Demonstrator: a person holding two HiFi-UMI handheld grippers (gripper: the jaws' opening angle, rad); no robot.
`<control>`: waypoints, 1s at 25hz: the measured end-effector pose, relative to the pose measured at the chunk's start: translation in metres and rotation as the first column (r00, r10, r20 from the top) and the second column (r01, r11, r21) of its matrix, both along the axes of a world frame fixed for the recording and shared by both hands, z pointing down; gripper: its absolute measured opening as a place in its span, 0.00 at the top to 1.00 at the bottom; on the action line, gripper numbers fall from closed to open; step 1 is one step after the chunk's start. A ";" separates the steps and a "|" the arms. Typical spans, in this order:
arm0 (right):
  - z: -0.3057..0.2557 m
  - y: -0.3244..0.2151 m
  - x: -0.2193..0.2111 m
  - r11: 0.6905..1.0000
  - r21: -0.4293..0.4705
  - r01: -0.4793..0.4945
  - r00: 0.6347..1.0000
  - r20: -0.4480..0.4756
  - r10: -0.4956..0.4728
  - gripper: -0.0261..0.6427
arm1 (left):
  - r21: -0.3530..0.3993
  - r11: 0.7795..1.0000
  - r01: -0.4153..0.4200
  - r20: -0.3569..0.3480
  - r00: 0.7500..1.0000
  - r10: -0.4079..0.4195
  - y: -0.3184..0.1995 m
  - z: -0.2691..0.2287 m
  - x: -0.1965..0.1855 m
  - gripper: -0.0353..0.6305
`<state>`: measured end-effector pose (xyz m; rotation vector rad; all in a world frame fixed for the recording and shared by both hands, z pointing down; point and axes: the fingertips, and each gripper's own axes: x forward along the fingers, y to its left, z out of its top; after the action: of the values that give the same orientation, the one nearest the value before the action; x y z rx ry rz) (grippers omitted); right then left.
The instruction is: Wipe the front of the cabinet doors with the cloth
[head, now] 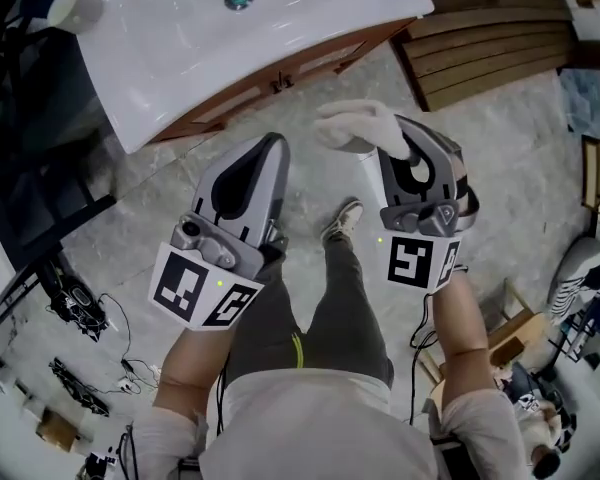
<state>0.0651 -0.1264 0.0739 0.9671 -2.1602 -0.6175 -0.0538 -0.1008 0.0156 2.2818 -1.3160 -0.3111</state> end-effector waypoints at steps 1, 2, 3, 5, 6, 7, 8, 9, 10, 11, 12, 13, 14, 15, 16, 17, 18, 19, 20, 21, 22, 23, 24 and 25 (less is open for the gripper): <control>-0.015 0.005 0.000 1.000 -0.002 -0.002 1.000 0.005 0.002 0.86 | 0.005 1.000 0.003 0.003 1.000 -0.003 0.003 -0.015 0.000 0.92; -0.029 0.011 0.001 1.000 -0.007 -0.003 1.000 0.011 0.003 0.86 | 0.009 1.000 0.007 0.007 1.000 -0.007 0.007 -0.030 0.000 0.92; -0.044 0.017 0.003 1.000 -0.013 -0.003 1.000 0.017 0.003 0.86 | 0.014 1.000 0.012 0.009 1.000 -0.012 0.010 -0.045 0.000 0.92; -0.070 0.029 0.007 1.000 -0.022 0.002 1.000 0.021 -0.002 0.86 | 0.023 1.000 0.017 0.008 1.000 -0.017 0.014 -0.072 0.002 0.92; -0.082 0.034 0.009 1.000 -0.023 0.004 1.000 0.021 -0.003 0.86 | 0.029 0.999 0.018 0.008 1.000 -0.018 0.015 -0.085 0.002 0.92; -0.093 0.038 0.011 1.000 -0.023 0.003 1.000 0.019 -0.002 0.86 | 0.037 0.999 0.020 0.007 1.000 -0.021 0.016 -0.097 0.002 0.92; -0.104 0.041 0.015 1.000 -0.019 -0.002 1.000 0.018 0.002 0.86 | 0.047 0.999 0.025 0.004 1.000 -0.025 0.017 -0.109 0.001 0.92; -0.115 0.042 0.019 1.000 -0.012 -0.008 1.000 0.015 0.008 0.86 | 0.058 0.998 0.032 0.001 0.999 -0.032 0.018 -0.120 0.001 0.92; -0.126 0.043 0.023 1.000 -0.004 -0.014 1.000 0.012 0.014 0.86 | 0.070 0.997 0.039 -0.003 0.999 -0.039 0.019 -0.130 0.001 0.92; -0.136 0.042 0.028 1.000 0.004 -0.020 1.000 0.010 0.020 0.86 | 0.080 0.996 0.045 -0.005 0.999 -0.045 0.019 -0.139 0.001 0.92; -0.146 0.041 0.033 1.000 0.012 -0.026 1.000 0.010 0.026 0.86 | 0.090 0.995 0.048 -0.007 0.999 -0.048 0.018 -0.148 0.003 0.92; -0.155 0.040 0.037 0.999 0.021 -0.031 0.999 0.011 0.031 0.86 | 0.100 0.994 0.048 -0.006 0.999 -0.048 0.017 -0.157 0.005 0.92; -0.165 0.039 0.041 0.999 0.031 -0.035 0.999 0.012 0.034 0.86 | 0.110 0.993 0.046 -0.005 0.999 -0.046 0.016 -0.165 0.008 0.92; -0.175 0.039 0.043 0.998 0.042 -0.037 0.999 0.012 0.037 0.86 | 0.120 0.992 0.043 -0.004 0.999 -0.043 0.016 -0.173 0.010 0.92; -0.185 0.040 0.045 0.998 0.053 -0.039 0.999 0.011 0.039 0.86 | 0.129 0.991 0.040 -0.004 0.999 -0.040 0.018 -0.181 0.011 0.92; -0.195 0.041 0.046 0.997 0.064 -0.042 0.999 0.012 0.042 0.86 | 0.137 0.990 0.038 -0.005 0.999 -0.038 0.020 -0.188 0.012 0.92; -0.204 0.043 0.046 0.996 0.073 -0.046 0.999 0.014 0.045 0.86 | 0.144 0.989 0.037 -0.008 0.999 -0.037 0.023 -0.195 0.011 0.92; -0.212 0.046 0.046 0.996 0.080 -0.049 0.999 0.017 0.048 0.86 | 0.149 0.988 0.039 -0.011 0.999 -0.038 0.026 -0.201 0.009 0.92; -0.219 0.048 0.046 0.995 0.086 -0.051 0.999 0.020 0.050 0.86 | 0.154 0.987 0.042 -0.015 0.999 -0.041 0.028 -0.207 0.007 0.92; -0.225 0.050 0.045 0.994 0.091 -0.052 0.998 0.024 0.050 0.86 | 0.158 0.986 0.047 -0.019 0.999 -0.045 0.030 -0.212 0.005 0.92; -0.230 0.052 0.045 0.994 0.095 -0.053 0.998 0.028 0.050 0.86 | 0.162 0.985 0.053 -0.022 0.999 -0.050 0.032 -0.217 0.003 0.92; -0.235 0.054 0.045 0.994 0.099 -0.053 0.998 0.031 0.050 0.86 | 0.166 0.984 0.058 -0.026 0.998 -0.054 0.033 -0.222 0.002 0.92; -0.240 0.055 0.046 0.993 0.102 -0.054 0.998 0.033 0.051 0.86 | 0.170 0.984 0.061 -0.031 0.998 -0.057 0.034 -0.227 0.001 0.92; -0.245 0.055 0.047 0.993 0.106 -0.055 0.998 0.034 0.052 0.86 | 0.174 0.983 0.062 -0.035 0.998 -0.057 0.035 -0.232 0.001 0.92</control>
<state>0.1125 -0.0710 -0.1707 1.0949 -2.1385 -0.7026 -0.0529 -0.0659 -0.2166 2.3738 -1.3935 -0.4973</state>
